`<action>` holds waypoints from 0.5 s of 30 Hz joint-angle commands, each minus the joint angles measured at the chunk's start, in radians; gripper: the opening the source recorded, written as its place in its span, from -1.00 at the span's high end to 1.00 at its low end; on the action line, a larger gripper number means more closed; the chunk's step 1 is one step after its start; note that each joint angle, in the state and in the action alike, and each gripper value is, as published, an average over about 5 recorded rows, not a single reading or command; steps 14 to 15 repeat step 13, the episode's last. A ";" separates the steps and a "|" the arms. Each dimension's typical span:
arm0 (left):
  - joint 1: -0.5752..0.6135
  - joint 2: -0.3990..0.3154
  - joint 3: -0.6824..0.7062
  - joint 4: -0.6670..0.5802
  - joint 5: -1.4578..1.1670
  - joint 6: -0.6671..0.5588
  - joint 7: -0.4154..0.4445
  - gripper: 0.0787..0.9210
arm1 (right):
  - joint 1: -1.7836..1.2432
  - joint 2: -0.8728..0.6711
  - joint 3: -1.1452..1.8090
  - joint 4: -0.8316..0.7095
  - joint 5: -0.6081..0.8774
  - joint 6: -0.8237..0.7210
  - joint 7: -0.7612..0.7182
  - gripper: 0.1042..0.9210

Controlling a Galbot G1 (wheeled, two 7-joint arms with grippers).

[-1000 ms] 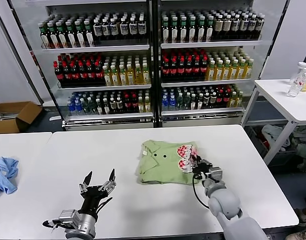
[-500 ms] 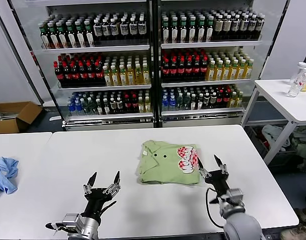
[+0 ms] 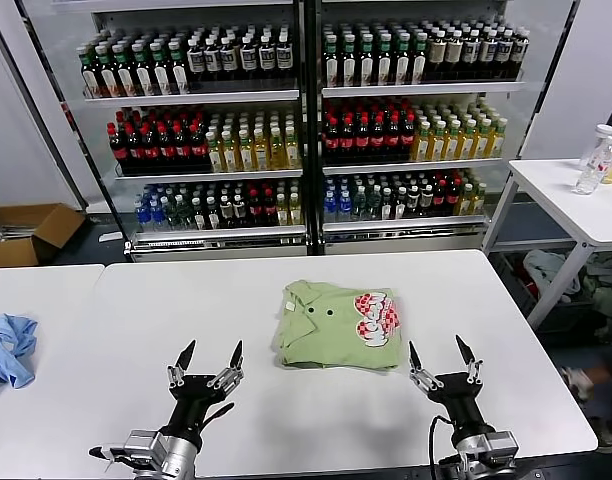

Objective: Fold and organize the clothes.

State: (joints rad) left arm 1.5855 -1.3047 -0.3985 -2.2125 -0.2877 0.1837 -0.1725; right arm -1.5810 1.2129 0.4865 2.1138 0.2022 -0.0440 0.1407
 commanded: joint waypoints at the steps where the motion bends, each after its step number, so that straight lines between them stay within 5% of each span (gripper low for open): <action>1: 0.008 -0.002 0.009 0.001 0.022 -0.002 0.017 -0.77 | -0.060 0.003 0.013 0.047 -0.036 0.045 0.017 -0.76; 15: 0.007 -0.009 0.011 -0.010 0.038 -0.006 0.039 -0.77 | -0.034 0.011 0.003 0.033 -0.047 0.067 0.043 -0.76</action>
